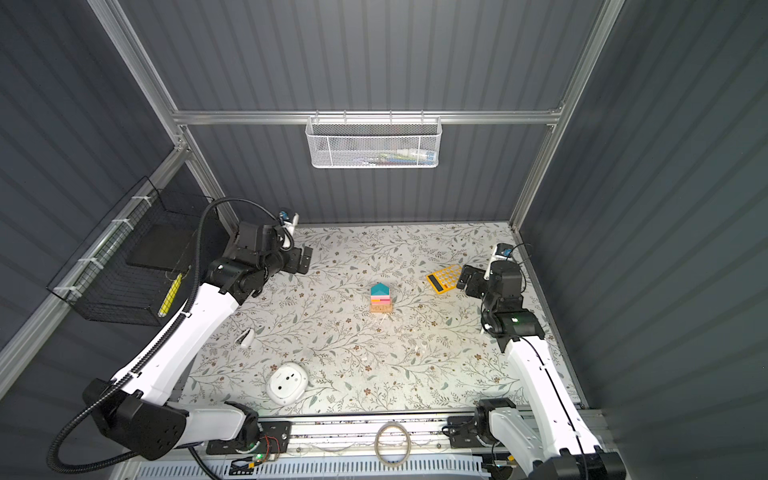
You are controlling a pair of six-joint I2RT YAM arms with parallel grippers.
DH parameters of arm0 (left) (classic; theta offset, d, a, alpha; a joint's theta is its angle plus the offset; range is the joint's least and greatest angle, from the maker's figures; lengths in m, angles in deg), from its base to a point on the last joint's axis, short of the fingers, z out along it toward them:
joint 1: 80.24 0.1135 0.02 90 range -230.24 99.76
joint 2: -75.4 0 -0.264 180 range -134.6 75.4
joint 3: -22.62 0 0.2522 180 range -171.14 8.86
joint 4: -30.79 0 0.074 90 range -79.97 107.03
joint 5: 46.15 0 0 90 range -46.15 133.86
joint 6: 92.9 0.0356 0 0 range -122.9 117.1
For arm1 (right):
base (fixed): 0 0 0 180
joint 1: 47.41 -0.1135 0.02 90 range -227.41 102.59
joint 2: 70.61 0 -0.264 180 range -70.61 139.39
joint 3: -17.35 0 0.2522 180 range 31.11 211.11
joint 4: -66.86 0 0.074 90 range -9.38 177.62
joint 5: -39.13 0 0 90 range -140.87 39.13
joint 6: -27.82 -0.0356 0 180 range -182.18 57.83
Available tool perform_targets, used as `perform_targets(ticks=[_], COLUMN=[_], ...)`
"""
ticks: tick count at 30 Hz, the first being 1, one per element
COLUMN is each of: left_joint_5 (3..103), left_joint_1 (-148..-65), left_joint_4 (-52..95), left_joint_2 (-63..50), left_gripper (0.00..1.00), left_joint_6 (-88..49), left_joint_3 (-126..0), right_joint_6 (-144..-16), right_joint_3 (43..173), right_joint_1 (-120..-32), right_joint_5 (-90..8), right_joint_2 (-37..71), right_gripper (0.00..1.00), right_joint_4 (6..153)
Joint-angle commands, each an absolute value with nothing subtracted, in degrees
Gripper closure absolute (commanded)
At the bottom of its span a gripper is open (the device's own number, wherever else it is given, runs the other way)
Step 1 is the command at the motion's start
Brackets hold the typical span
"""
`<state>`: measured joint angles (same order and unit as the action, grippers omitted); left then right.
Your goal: Build the wood block tower
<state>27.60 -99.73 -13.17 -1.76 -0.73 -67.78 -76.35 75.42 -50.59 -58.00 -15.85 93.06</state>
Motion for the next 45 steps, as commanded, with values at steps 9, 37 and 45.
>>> perform_targets(ticks=[9,37,45], left_joint_5=[24.5,32.5,37.5], left_joint_1=[-85.9,-84.3,-84.1], left_joint_4=[10.1,61.6,68.9], left_joint_2=[-5.8,-14.6,-22.8], left_gripper=[0.00,0.00,0.00], left_joint_6=[-14.6,-2.2,-0.2], left_joint_3=[-44.5,-18.4,-18.1], right_joint_6=[-67.1,-64.5,-64.6], right_joint_3=[61.2,49.4,49.7], right_joint_1=[-47.4,-44.9,-44.7], right_joint_5=[-60.2,-52.8,-52.6], right_joint_2=[-10.1,13.0,13.0], right_gripper=[0.01,0.01,0.01], right_joint_4=[68.6,23.7,24.6])
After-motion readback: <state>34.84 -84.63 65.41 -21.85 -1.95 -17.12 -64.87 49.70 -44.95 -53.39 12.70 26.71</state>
